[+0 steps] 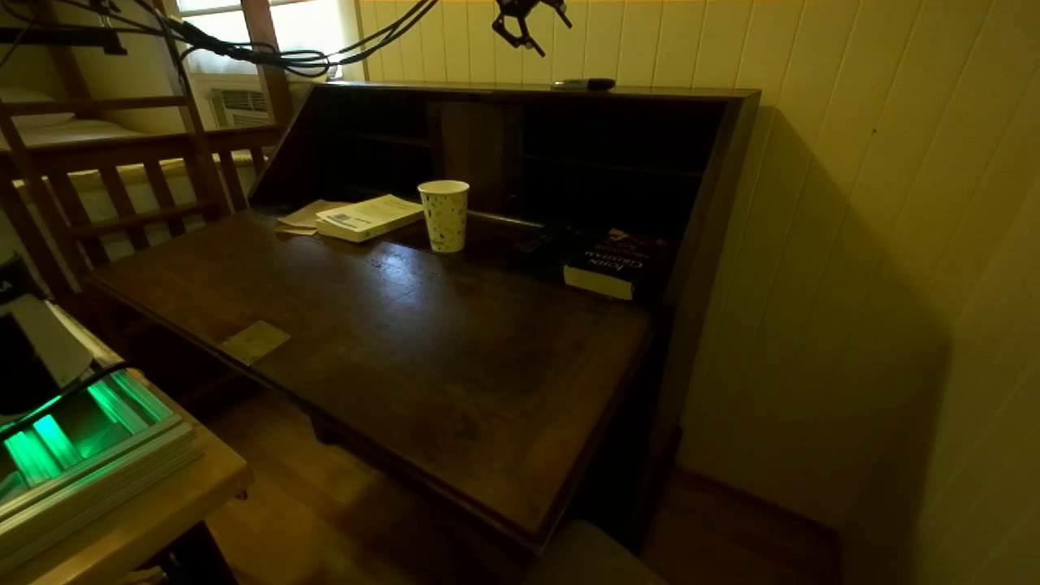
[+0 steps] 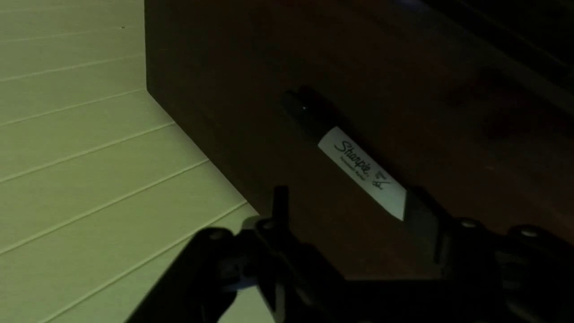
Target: Pick up the cup, place it in between the books, remove the marker from the cup and place it on top of the cabinet
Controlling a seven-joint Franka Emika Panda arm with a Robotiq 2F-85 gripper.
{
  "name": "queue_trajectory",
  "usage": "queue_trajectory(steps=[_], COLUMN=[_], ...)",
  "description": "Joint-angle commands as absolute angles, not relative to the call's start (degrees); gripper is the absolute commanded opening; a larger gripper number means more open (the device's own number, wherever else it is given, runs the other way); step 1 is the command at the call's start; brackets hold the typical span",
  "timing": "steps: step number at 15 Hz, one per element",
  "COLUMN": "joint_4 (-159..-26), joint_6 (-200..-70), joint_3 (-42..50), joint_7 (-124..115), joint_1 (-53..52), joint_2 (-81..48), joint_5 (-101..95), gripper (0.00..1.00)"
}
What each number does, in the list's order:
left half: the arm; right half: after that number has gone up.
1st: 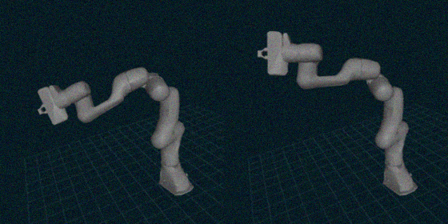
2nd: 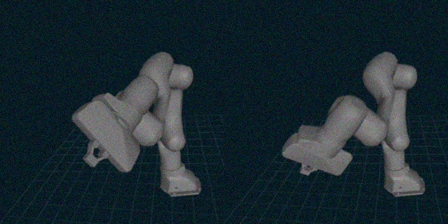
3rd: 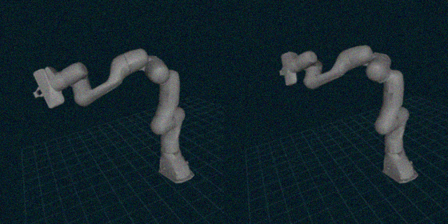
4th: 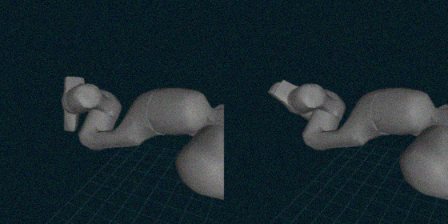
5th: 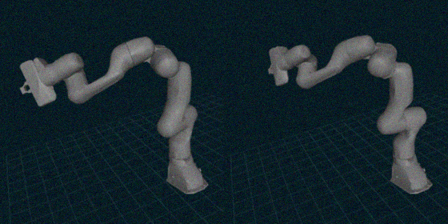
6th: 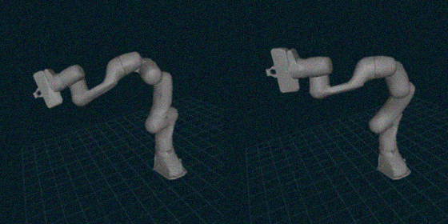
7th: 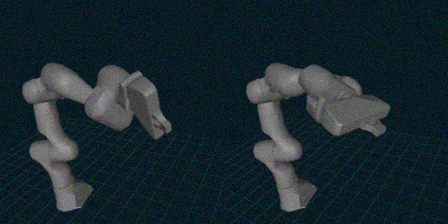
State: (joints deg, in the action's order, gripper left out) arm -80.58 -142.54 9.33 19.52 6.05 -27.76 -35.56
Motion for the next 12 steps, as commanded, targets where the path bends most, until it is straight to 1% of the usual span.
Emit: queue_trajectory(steps=[1, 2, 7, 12], joint_4=[-79.35, -79.37, -80.97, -85.19], joint_6=[-143.03, -142.70, -140.10, -136.69], joint_3=[9.65, 9.53, 8.77, 7.46], joint_7=[18.86, 18.53, 14.07, 10.74], joint_1=[5.67, 5.69, 6.00, 6.88], joint_2=[-28.20, -27.98, -25.15, -19.70], joint_5=[-35.94, -35.48, -30.20, -20.27], gripper=[0.98, 1.00, 1.00, 1.00])
